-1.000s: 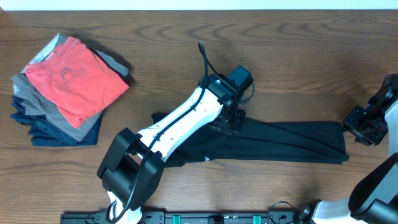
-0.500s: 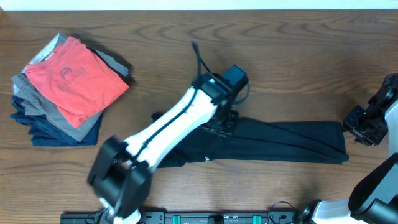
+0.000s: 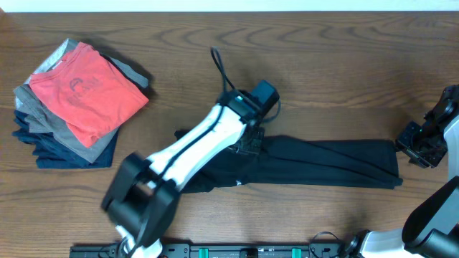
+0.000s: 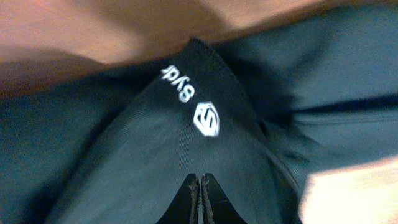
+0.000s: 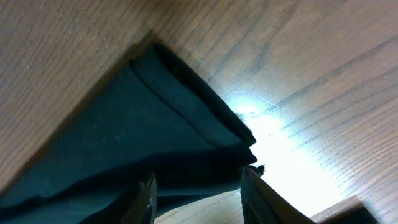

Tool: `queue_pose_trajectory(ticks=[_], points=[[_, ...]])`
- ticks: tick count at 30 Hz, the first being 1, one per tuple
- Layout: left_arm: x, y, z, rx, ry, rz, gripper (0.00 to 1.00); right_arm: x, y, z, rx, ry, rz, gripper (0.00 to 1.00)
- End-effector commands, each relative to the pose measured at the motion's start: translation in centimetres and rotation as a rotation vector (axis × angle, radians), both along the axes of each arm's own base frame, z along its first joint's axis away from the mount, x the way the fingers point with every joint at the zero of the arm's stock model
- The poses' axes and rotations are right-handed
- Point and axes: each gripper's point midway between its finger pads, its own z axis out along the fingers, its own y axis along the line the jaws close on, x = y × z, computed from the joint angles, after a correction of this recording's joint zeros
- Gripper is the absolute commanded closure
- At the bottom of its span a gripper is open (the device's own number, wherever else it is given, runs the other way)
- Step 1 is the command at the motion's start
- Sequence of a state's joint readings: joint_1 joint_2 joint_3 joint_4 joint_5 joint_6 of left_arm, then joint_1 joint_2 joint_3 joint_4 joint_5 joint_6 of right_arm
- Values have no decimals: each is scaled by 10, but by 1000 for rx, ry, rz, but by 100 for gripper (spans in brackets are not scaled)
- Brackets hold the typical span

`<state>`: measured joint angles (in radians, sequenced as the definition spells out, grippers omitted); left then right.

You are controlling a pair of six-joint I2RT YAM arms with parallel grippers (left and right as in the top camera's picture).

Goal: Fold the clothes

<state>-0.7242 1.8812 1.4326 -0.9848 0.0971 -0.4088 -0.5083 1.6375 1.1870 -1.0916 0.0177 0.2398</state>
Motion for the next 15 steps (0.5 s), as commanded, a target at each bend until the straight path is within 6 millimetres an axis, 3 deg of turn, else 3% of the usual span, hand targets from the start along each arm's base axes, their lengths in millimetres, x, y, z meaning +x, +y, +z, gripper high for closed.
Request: queue_pose_trajectory(ticks=[1,4,8,12,15], points=[[-18,-19,-29,-46,108,-18,94,-2,0,-1,8,-1,4,58],[-26,-55,-44,-154,140,-83,94,-2,0,-1,8,-2,4,57],[-28,-83,-61,-186,103,-140,94,-2,0,-1,8,-1,4,57],[-30,-92,-66,-198,92,-160,93,-2,0,-1,8,-2,4,57],[-25,-87,-65,-185,80,-150,93,-2,0,-1,8,-2,4,57]])
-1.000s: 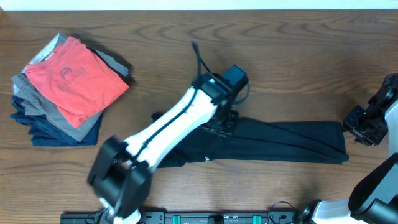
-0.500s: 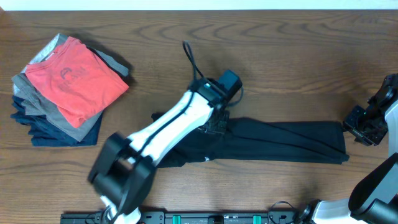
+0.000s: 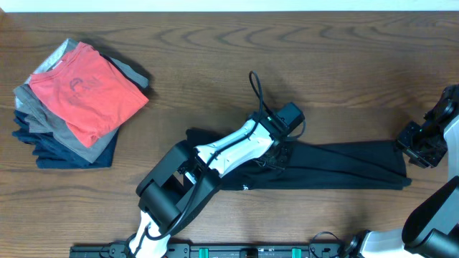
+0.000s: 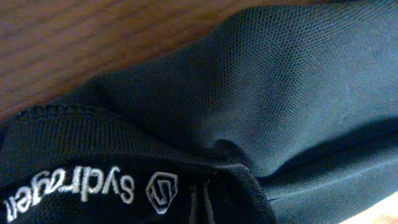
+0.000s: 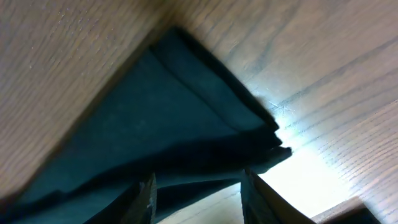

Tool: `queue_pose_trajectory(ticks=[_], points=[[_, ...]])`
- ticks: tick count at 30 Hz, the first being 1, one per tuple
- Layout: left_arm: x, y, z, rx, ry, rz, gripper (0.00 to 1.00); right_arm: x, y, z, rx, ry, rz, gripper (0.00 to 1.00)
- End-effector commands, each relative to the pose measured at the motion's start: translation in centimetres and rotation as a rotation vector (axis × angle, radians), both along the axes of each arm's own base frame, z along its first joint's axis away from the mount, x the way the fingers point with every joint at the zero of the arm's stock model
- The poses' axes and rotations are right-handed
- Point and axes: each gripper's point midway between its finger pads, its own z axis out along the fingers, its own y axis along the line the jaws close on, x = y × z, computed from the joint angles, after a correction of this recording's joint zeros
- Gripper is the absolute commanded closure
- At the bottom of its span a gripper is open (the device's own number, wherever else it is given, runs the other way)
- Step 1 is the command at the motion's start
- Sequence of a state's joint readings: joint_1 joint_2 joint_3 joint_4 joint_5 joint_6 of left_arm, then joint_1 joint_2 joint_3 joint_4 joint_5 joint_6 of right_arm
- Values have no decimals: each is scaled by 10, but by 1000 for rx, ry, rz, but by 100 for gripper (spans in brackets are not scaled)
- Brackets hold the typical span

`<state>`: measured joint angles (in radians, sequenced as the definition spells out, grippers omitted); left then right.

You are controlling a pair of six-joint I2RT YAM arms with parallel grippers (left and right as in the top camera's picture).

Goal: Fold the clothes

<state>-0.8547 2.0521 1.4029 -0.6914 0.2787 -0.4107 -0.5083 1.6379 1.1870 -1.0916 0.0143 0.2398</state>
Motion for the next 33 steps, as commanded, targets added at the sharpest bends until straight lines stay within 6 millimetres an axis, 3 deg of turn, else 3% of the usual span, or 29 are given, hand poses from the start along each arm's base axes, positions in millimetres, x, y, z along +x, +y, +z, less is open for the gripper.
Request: queue_pose_trajectory(ticks=[1,4,12,15,22,33], points=[[4,6,-4,22,7,4,93,-2,-1,0,5,0,4,57],[17,25,9,73,-17,43,93,-2,-1,-1,5,0,4,57],[54,77,79,64,-113,188,89,-1,-1,0,3,-3,4,57],[58,99,87,86,-101,244,89,-1,-1,0,3,-3,4,58],[38,148,52,229,16,371,89,-2,-1,0,5,-1,4,58],[11,192,-19,272,80,491,88,-5,1,0,11,12,5,56]])
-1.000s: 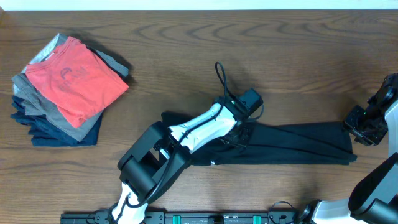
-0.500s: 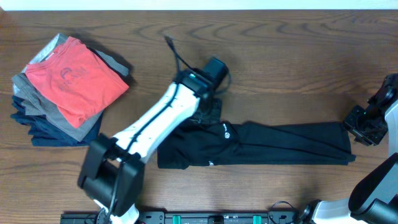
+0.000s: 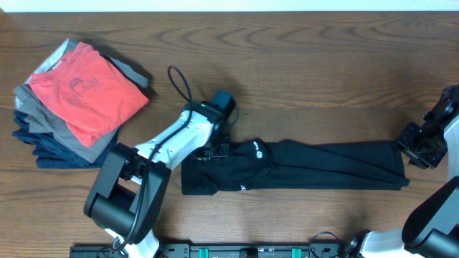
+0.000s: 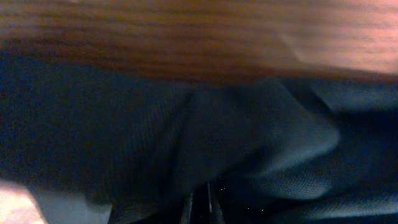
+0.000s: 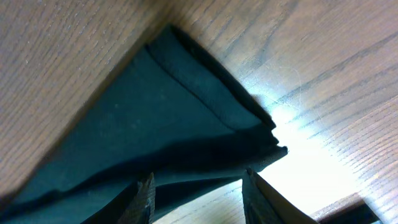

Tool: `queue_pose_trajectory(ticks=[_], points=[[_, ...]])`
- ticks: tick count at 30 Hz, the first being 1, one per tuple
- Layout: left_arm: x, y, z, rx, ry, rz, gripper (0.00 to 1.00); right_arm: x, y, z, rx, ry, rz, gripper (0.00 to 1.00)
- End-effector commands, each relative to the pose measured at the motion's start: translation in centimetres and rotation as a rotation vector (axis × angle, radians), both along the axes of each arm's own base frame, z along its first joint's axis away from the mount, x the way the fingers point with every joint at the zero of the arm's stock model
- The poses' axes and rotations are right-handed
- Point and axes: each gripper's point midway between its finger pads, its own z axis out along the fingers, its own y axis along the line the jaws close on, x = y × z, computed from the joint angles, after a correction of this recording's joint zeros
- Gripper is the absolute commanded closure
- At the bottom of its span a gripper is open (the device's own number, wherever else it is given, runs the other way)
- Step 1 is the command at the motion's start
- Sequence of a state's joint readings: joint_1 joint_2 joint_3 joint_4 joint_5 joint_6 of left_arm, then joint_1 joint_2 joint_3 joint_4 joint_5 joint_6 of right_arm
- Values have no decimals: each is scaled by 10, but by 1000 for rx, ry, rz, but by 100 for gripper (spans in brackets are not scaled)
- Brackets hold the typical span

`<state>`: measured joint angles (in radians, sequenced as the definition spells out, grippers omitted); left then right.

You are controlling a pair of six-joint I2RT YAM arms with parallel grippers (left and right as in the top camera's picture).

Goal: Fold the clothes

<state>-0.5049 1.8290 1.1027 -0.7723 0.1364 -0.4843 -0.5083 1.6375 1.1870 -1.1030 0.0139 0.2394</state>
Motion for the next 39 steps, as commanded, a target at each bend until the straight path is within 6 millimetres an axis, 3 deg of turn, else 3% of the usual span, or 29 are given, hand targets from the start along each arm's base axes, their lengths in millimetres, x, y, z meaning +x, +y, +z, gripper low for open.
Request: queue_pose_trajectory(ticks=[1,10,16,18,19,21,24,28,32,36,39], points=[[-13,23,-20,54,43,78,89,-3,0,-1,5,2,5,56],[-6,26,-17,40,20,92,89,-7,2,-1,15,19,5,55],[12,23,28,1,-56,47,87,-6,2,-1,14,17,5,55],[20,19,49,-31,-121,47,83,-6,2,-1,14,17,5,55],[23,19,57,-42,-150,48,65,-6,2,-1,13,17,5,55],[26,21,73,-46,-204,50,48,-6,2,-1,14,18,5,55],[23,22,87,-60,-232,47,46,-6,2,-1,13,16,5,55],[5,13,85,-89,-174,18,48,-5,1,-1,11,11,5,55],[-14,0,70,-112,-127,-28,54,-5,1,-1,12,14,5,55],[-21,-7,54,-113,-120,-45,68,-5,1,-1,12,14,5,55],[-22,-7,45,-111,-117,-49,70,-6,1,-1,12,15,5,55]])
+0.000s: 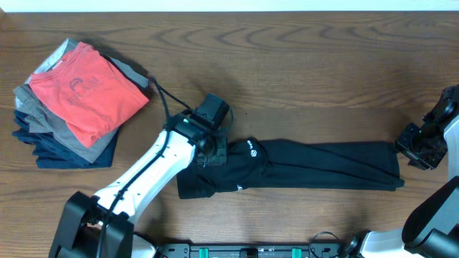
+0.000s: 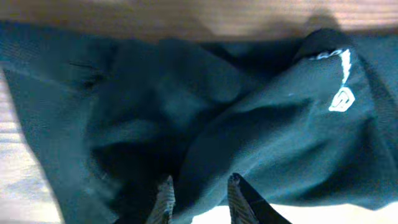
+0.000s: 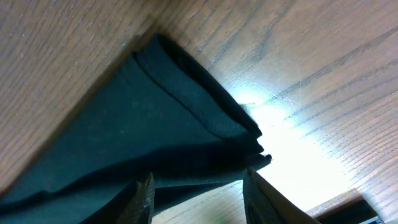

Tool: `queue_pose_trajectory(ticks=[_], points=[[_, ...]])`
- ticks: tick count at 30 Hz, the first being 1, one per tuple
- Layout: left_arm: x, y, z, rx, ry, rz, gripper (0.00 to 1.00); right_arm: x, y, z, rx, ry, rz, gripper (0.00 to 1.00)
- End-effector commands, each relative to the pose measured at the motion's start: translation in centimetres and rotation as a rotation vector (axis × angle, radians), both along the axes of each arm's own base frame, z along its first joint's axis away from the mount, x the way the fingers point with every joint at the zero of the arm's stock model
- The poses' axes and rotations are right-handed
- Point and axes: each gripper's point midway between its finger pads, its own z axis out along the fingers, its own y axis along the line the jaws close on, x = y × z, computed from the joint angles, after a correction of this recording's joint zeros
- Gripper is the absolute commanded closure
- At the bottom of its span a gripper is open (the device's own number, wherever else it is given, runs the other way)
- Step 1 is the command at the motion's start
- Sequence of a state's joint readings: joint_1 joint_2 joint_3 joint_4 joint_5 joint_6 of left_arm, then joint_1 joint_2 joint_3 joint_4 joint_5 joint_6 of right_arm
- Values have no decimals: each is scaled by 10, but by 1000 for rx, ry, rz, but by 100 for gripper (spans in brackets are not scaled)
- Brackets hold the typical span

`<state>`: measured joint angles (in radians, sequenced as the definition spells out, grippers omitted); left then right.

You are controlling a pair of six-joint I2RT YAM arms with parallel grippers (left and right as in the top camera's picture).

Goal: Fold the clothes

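Note:
Long black trousers [image 1: 323, 166] lie stretched across the table; a white logo [image 2: 341, 93] shows on the bunched left end [image 1: 208, 179]. My left gripper [image 1: 213, 152] hovers over that bunched end, open, its fingertips [image 2: 163, 200] just above the dark cloth [image 2: 155, 112] with nothing clamped. At the trousers' right end my right gripper [image 1: 414, 149] stands open, and the folded hem corner [image 3: 205, 118] lies just ahead of its fingers [image 3: 146, 199].
A stack of folded shirts [image 1: 79, 100], a red one on top, sits at the far left. Bare wooden table [image 1: 323, 79] lies behind the trousers. The left arm's cable [image 1: 161, 97] loops toward the stack.
My left gripper was shut on the cloth at the trousers' left part; now it is open and the cloth lies loose under it. The right gripper has not moved.
My left gripper was shut on the cloth near the trousers' middle, then a little farther right. Later it held the cloth farther left, with the logo fold turned up. Now it has let go there. The right gripper stayed open at the hem throughout.

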<state>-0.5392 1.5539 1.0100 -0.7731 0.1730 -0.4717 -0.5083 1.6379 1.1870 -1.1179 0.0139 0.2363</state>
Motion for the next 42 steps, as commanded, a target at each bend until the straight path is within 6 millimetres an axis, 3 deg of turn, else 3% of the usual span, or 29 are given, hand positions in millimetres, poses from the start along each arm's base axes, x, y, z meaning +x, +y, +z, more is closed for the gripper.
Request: queue_pose_trajectory(ticks=[1,7,14,18,22,28,34,42], points=[[-6,3,-14,15,23,1,70,-3,0,-1,6,3,2,55],[-10,24,-37,105,11,48,69,-7,0,0,5,20,22,54],[-6,40,-49,132,6,123,69,-14,-3,-7,-19,50,65,35],[-2,46,-51,131,12,153,69,-21,1,-29,-13,58,105,28],[-5,42,-50,99,38,149,52,-29,5,-57,-18,49,163,25],[-1,50,-30,91,42,179,39,-33,8,-76,-26,33,198,28],[3,63,-1,50,10,239,34,-37,11,-84,-24,30,208,32],[6,66,20,15,-60,252,29,-19,30,-87,72,-87,255,46]])
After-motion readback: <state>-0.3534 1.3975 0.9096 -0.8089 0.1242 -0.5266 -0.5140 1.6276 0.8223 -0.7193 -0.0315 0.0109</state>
